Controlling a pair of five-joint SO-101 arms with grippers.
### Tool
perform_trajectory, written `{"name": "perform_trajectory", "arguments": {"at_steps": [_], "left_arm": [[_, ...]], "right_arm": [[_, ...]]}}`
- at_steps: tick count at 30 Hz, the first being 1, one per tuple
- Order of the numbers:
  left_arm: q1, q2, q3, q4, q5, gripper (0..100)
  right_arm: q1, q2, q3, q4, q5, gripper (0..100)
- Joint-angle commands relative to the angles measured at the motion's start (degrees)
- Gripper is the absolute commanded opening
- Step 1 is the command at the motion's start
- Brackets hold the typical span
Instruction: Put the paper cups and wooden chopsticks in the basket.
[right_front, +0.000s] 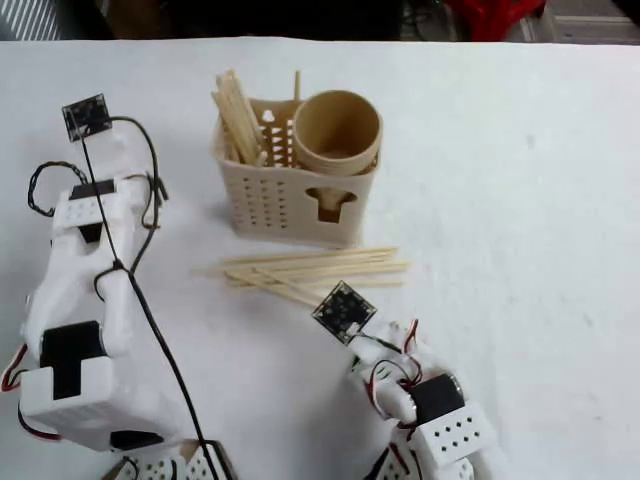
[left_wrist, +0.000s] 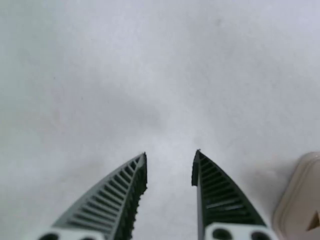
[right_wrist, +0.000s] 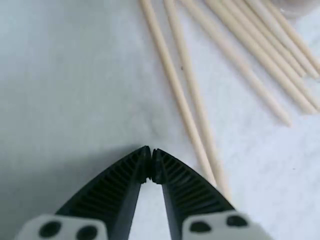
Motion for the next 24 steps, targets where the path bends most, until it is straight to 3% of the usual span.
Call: {"name": "perform_trajectory", "arguments": {"at_steps": [1, 24], "left_arm": [[0.8, -1.6, 0.0, -1.1, -0.7, 17], [0.9, -1.5, 0.1, -1.1, -0.7, 17]], "right_arm": [[0.6, -0.6, -0.3, 0.0, 0.7, 1.7], [-1.3, -0.6, -0.3, 0.0, 0.7, 1.8]]}}
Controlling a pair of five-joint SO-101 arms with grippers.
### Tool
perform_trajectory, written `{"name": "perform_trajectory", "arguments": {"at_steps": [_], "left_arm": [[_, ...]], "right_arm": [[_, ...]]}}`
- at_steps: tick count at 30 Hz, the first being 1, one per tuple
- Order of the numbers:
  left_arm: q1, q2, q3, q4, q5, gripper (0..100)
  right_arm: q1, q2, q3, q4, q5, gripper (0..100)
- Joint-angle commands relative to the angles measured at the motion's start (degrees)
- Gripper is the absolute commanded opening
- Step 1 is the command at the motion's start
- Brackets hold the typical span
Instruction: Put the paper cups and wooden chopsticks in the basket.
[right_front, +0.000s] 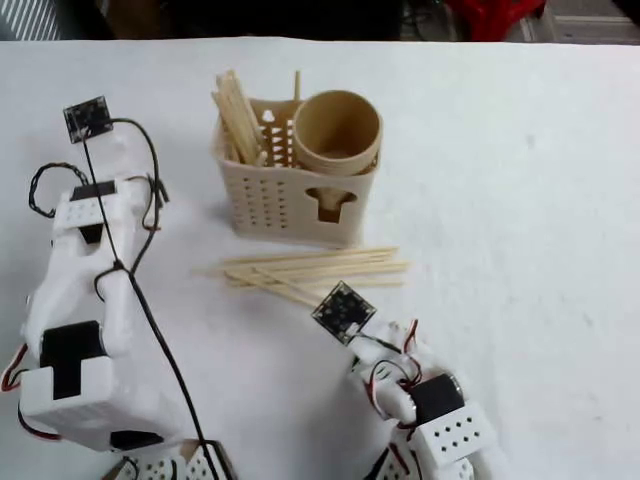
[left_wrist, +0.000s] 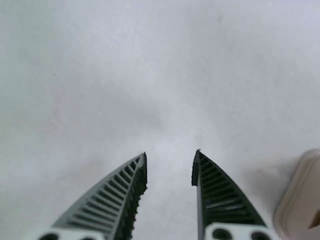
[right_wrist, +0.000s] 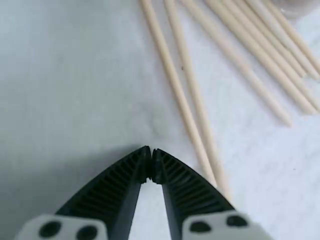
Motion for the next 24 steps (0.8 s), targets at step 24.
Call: {"name": "perform_trajectory", "arguments": {"at_steps": [24], "left_arm": [[0.8, -1.6, -0.6, -1.1, -0.7, 17]], "right_arm": [[-5.0, 30.0, -39.6, 4.0, 4.8, 13.4]]}}
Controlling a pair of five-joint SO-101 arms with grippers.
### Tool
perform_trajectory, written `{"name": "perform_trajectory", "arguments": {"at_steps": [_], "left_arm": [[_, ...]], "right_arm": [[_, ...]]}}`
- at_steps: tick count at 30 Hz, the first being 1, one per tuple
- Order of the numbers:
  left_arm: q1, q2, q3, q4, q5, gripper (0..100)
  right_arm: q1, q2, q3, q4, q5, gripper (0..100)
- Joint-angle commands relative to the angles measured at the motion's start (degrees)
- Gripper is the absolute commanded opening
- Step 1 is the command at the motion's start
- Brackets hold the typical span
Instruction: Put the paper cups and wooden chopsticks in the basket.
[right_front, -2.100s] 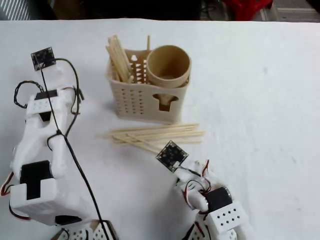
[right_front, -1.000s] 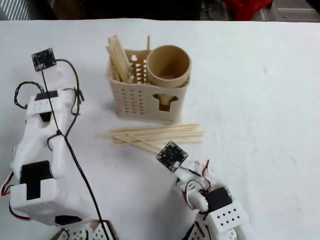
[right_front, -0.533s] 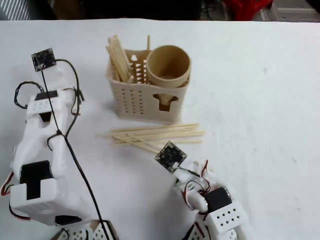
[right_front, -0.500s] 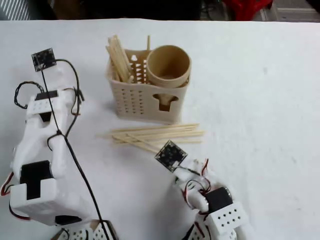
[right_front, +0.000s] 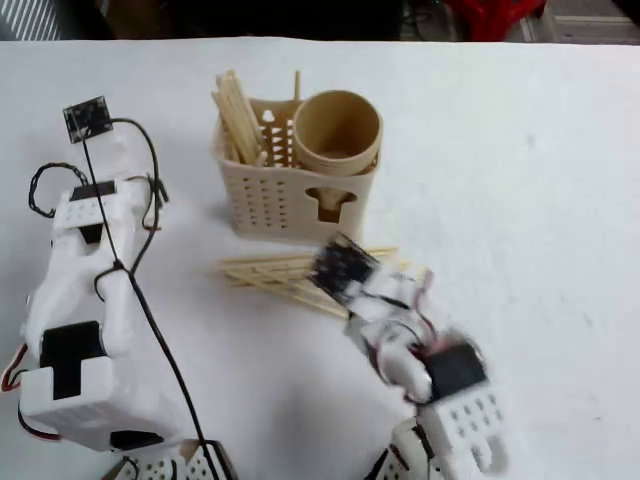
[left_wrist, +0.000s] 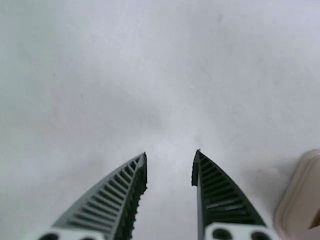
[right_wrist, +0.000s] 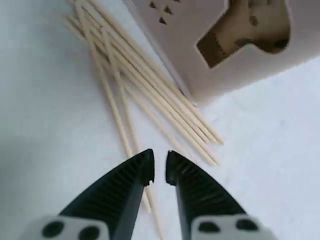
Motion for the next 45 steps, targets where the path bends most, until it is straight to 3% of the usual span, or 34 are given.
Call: {"name": "perform_trajectory", "arguments": {"at_steps": [1, 10, 25, 30, 33, 40, 45], "left_arm": [[0.7, -1.6, -0.6, -1.1, -0.7, 17], [0.7, -1.6, -0.7, -1.1, -0.7, 17], [2.2, -1.6, -0.7, -1.0, -0.7, 17], [2.2, -1.6, -0.7, -0.7, -0.7, 17], [2.2, -1.6, -0.7, -0.6, -0.7, 17], [2.2, -1.6, -0.7, -1.0, -0.7, 17], [2.2, -1.6, -0.6, -1.0, -0.7, 17]], "right_arm": [[-7.2, 20.4, -9.5, -4.2, 0.0, 14.9], [-10.1, 48.4, -15.8, -20.2, 1.0, 12.8], [-8.0, 62.8, -15.8, -30.5, 1.0, 12.7], [-8.0, 63.7, -15.8, -30.4, 1.0, 11.5], [-7.9, 63.6, -15.8, -30.3, 1.1, 0.9], [-4.6, 55.7, -15.8, -27.2, 0.8, 1.6], [-5.8, 44.4, -15.6, -21.6, -3.6, 1.6]]}}
